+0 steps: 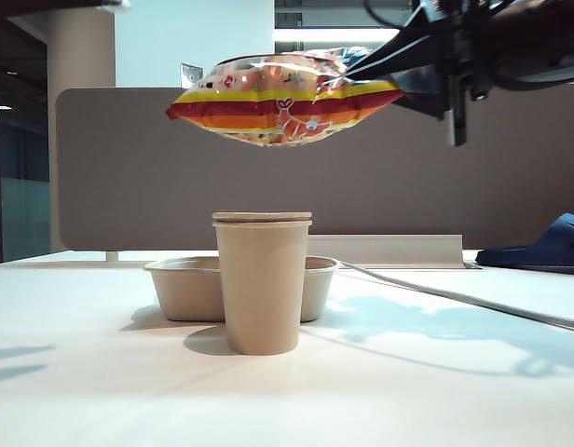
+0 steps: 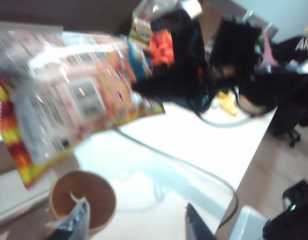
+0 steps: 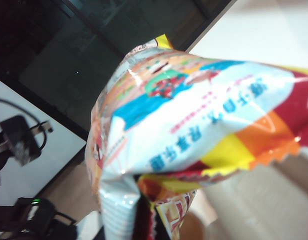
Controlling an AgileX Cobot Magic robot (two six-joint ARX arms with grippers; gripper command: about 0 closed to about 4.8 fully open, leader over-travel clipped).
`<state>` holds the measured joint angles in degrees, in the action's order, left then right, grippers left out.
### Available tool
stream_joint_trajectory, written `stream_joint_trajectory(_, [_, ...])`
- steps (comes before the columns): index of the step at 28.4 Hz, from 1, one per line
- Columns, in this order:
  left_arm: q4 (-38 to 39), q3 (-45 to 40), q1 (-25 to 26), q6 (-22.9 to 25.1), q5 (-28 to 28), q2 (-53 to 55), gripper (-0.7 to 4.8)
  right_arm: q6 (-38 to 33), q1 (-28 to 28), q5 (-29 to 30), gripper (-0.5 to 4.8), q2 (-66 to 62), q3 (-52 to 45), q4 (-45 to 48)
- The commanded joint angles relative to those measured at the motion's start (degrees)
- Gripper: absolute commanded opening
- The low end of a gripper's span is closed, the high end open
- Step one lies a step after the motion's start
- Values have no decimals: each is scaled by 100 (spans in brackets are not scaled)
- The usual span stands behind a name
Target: Pick up a bag of chips and put them in the box.
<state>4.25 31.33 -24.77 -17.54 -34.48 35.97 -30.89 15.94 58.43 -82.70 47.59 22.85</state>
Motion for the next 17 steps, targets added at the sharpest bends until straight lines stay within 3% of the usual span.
stream_joint_trajectory(1, [348,9,4,562,-4,2,247,382,26,-20,50,-243,225,96])
stream_joint_trajectory(7, [745,9,4,1300,348,4,247,901,33,-295,50,-680,492,-55])
stream_joint_trajectory(17, [669,9,4,1329,621,20,247,1276,238,-597,50,-1237,544,125])
